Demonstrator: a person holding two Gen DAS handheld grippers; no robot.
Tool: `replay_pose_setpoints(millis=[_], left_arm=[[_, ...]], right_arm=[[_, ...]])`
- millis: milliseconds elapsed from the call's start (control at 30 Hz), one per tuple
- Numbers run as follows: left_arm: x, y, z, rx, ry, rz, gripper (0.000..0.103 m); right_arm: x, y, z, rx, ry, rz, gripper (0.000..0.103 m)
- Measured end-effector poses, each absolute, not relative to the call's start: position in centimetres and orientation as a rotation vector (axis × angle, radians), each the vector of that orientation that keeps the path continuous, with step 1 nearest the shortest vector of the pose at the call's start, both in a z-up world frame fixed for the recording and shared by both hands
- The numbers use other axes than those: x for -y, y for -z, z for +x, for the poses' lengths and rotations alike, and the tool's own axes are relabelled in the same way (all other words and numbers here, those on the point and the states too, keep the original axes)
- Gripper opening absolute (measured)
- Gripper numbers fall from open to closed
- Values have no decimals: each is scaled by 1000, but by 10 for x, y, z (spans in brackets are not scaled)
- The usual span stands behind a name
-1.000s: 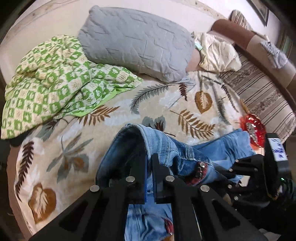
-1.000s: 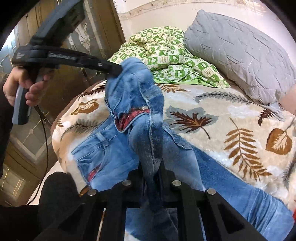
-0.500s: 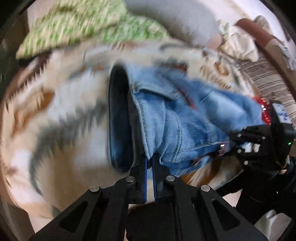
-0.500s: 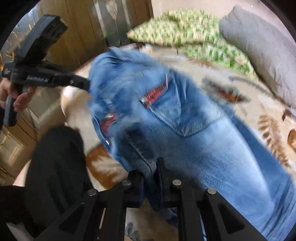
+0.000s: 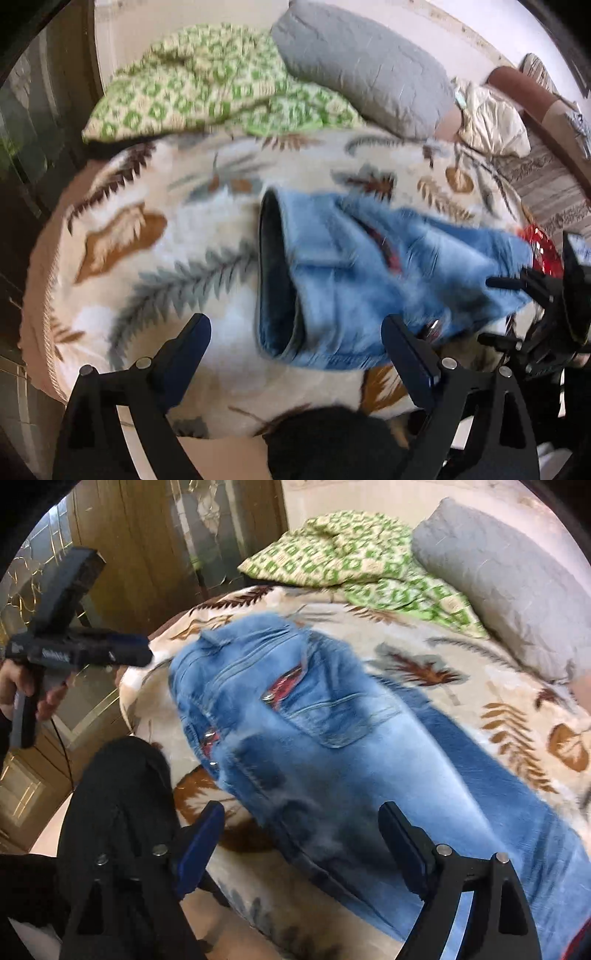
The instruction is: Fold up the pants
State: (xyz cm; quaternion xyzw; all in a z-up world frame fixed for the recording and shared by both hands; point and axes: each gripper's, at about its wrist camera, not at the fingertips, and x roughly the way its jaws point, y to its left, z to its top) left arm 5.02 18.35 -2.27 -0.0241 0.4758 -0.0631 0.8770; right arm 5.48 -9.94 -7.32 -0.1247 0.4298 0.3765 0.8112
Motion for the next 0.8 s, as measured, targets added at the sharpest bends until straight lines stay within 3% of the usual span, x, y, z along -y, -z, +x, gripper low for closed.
replay_pose_setpoints(millis=[167,467,633,800], left_arm=[[-119,8,62,-951,296,46,94],[38,33,91,-1003,655,194,94],[125,39,111,-1011,812,287,94],[203,37,148,-998,941,368,94]], right_arm=[[139,64,53,-908,-704,-227,87],[303,61,21,-957,-341,-19,87],[401,80,5,-1020,-139,294,87],[459,97,6,-956,-44,625,87]])
